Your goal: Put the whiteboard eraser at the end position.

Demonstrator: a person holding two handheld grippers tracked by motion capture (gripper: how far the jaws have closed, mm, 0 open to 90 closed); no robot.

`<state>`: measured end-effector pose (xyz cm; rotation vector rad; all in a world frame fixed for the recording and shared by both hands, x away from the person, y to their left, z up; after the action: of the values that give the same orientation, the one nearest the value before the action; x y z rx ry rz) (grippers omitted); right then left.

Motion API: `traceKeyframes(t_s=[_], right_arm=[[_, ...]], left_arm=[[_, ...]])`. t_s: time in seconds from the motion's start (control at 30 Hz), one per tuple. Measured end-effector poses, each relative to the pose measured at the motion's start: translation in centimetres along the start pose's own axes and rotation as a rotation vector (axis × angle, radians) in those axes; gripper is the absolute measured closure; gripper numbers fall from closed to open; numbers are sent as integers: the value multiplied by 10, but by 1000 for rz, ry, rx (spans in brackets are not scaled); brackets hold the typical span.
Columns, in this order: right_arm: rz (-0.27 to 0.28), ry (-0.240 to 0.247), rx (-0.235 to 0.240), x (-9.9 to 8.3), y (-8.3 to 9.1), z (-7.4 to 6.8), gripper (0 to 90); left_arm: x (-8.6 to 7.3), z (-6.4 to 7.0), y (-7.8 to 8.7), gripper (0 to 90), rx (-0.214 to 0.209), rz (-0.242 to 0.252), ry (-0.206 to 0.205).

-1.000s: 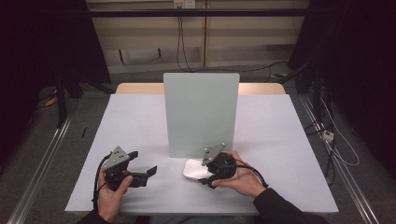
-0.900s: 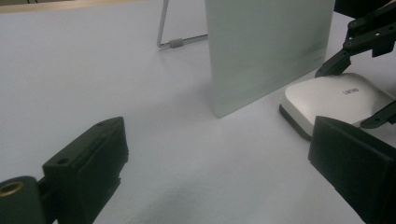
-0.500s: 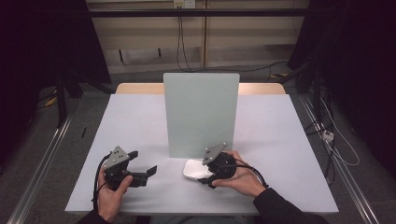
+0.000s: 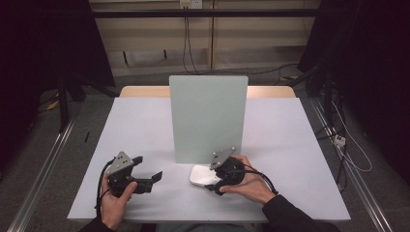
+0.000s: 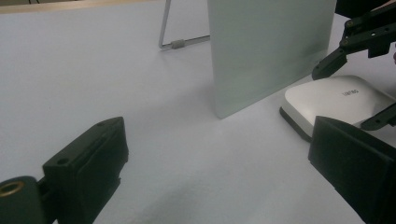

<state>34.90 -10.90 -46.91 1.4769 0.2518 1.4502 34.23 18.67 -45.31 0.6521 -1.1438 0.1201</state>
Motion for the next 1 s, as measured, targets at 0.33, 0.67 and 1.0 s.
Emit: traceKeyframes(t_s=[0.33, 0.67, 1.0], right_arm=[[36, -44, -13, 1, 2, 4, 95], [68, -89, -18, 1, 6, 7, 83], [86, -196, -47, 2, 10, 13, 91]], left_arm=[[0, -1, -1, 47, 0, 0, 7], [-1, -2, -1, 47, 0, -3, 9], [-1, -1, -1, 47, -1, -4, 9]])
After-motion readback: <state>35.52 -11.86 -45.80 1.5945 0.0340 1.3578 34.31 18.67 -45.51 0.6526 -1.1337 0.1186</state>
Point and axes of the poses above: each handheld gripper's, and its own axes: y roughly backward along the jaws, x roughly out of its top, z roughly to its right, the point moved 3 cm from there along -y, roughly forward along the jaws, and after that the axes turned 14 degrees about -x, right-handed, at the moved point
